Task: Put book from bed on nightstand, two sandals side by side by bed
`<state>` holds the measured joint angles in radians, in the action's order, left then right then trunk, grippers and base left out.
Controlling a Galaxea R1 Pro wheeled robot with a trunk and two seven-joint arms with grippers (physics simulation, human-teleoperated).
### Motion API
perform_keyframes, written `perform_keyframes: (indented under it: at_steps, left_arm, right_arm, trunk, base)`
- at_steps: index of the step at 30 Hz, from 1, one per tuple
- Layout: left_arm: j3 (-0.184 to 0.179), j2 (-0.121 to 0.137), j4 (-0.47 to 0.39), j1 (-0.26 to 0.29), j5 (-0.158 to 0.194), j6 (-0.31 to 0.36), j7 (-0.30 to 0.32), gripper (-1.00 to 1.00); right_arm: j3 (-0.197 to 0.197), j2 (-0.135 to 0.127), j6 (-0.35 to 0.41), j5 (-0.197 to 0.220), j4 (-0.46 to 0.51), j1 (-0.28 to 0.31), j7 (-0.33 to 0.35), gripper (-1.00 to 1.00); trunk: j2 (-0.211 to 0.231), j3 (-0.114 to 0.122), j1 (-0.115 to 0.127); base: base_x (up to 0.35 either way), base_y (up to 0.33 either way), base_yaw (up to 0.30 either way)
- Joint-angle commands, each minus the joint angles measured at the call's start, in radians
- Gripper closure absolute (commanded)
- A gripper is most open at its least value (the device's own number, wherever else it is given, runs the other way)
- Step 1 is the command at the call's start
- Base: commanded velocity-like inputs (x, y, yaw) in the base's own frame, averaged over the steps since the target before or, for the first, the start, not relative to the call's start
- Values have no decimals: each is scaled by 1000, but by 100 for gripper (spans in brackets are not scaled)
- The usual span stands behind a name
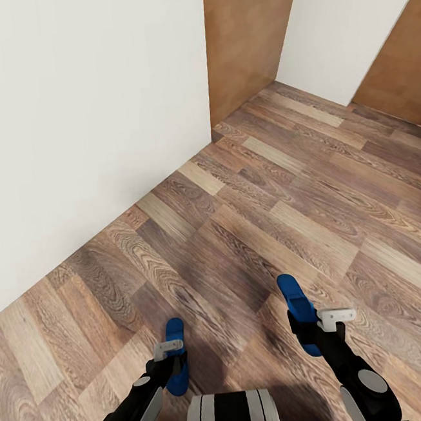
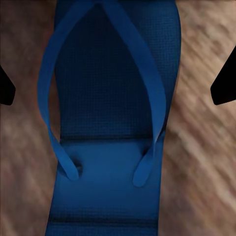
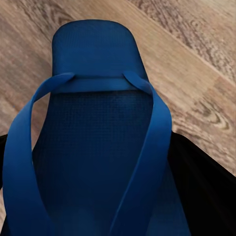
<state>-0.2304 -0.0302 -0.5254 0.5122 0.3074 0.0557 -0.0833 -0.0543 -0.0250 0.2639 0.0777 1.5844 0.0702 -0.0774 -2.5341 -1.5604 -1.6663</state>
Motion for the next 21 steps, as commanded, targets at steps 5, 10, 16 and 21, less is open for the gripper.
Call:
perform_keyframes:
  at_steps: [5, 10, 16, 21]
  left_arm:
    - [-7, 1, -2, 0, 10, 4, -9, -100]
    - [-8, 1, -2, 0, 10, 4, -9, -100]
    - [-11, 1, -2, 0, 10, 4, -10, -100]
    - [-12, 1, -2, 0, 10, 4, -10, -100]
  right_arm:
    - [-4, -1, 5, 8, 1, 0, -9, 100]
    - [-3, -1, 5, 8, 1, 0, -9, 100]
    - [-4, -1, 5, 8, 1, 0, -9, 100]
    - [-4, -1, 5, 8, 0, 0, -9, 100]
  trunk:
    - [0, -1, 0]
    - [0, -1, 0]
    - [-1, -12, -1]
    - [-1, -16, -2]
  base:
    - [0, 0, 0]
    - [0, 0, 0]
    - [0, 0, 0]
    - [0, 0, 0]
